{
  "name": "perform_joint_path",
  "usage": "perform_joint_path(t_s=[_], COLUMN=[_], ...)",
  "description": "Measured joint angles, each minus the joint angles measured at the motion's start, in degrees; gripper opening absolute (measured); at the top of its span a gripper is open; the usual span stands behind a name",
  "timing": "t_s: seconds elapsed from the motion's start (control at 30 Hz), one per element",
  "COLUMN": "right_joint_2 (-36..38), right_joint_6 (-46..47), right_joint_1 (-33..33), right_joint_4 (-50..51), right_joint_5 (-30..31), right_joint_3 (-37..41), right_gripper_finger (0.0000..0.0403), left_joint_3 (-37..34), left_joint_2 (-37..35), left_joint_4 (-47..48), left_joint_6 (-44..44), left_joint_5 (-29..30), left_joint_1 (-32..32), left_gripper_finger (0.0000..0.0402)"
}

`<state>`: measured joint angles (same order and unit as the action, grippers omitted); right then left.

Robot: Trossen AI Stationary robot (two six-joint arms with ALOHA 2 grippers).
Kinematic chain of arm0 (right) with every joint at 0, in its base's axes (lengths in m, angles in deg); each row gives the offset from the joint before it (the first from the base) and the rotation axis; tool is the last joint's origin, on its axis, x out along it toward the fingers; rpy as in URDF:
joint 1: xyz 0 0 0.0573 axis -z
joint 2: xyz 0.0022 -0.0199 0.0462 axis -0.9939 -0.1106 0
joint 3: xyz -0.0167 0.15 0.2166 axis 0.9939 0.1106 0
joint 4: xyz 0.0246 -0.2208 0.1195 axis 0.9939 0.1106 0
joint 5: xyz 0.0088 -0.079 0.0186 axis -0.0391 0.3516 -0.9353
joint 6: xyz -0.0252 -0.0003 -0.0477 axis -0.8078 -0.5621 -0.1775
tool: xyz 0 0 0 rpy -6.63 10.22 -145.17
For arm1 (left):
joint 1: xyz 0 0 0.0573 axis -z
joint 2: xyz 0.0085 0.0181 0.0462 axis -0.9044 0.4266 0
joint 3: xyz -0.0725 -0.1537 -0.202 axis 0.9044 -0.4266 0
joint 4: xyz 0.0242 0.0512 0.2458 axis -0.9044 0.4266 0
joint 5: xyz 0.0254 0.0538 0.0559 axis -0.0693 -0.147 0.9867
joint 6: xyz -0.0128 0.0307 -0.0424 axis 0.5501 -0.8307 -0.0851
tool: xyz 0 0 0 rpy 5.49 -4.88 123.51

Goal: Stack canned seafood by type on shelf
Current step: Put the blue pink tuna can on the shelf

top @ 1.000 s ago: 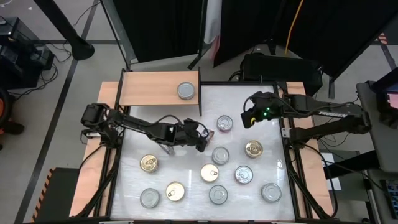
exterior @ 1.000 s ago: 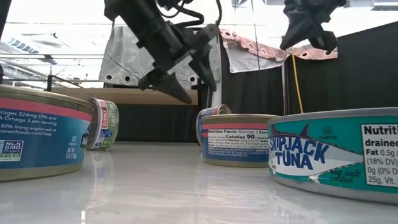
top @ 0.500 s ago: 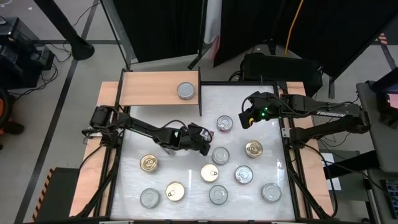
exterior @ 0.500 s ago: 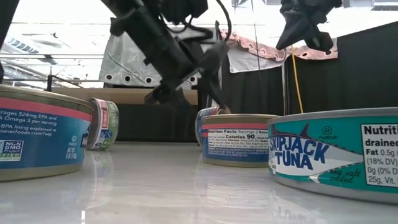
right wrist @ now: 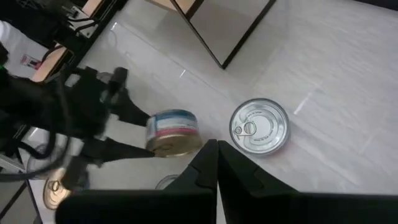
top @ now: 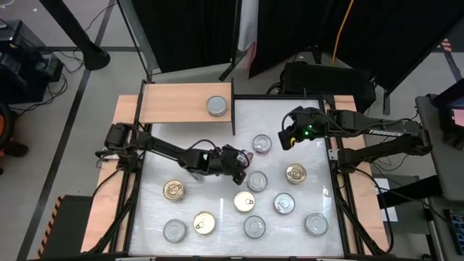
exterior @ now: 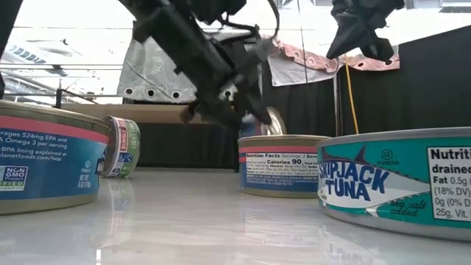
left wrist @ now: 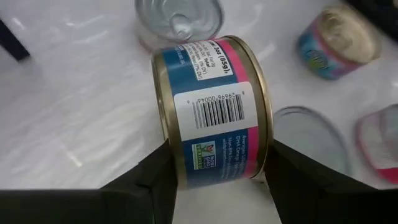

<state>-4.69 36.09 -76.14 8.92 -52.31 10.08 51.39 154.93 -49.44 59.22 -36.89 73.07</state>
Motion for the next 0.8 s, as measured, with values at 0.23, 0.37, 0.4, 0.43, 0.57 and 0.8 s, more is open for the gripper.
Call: perform_joint_path(t_s=[0.23,0.37,0.4,0.43,0.57,0.8], right_joint_2=[0.00,0.00,0.00,0.00,-0.16,-1.46], right_joint_6=[-0.24,-0.26,-0.26,-0.26,-0.96,-1.33], right_joint_1=[0.00,0.00,0.00,-0.02,-0.04,-0.04], right_joint_4=[-0.53,-0.97,-1.06,-1.40,-3.28,-6.54], right_joint_5=[0.33,0.35,0.34,0.33,0.24,0.09], right_joint_3=[0.00,0.00,0.01,0.00,0.00,0.00], right_gripper_finger=[0.0000,0.0000,0.0000,0.0000,0.0000,0.0000], left_joint_3=[0.02,0.11,0.11,0.11,0.11,-5.47], left_joint_2=[-15.74,-30.80,-34.50,-38.04,-48.70,-52.99], left_joint_4=[3.03,11.92,15.26,19.25,35.16,39.22], left_joint_6=[1.59,10.06,11.56,12.54,16.57,19.62], left_joint_5=[0.20,1.02,1.27,1.86,3.80,-3.19], left_joint_1=[0.01,-2.71,-4.26,-6.11,-16.13,-30.82], left_gripper_finger=[0.0198,0.0198,0.0198,0.0198,0.0198,0.0198])
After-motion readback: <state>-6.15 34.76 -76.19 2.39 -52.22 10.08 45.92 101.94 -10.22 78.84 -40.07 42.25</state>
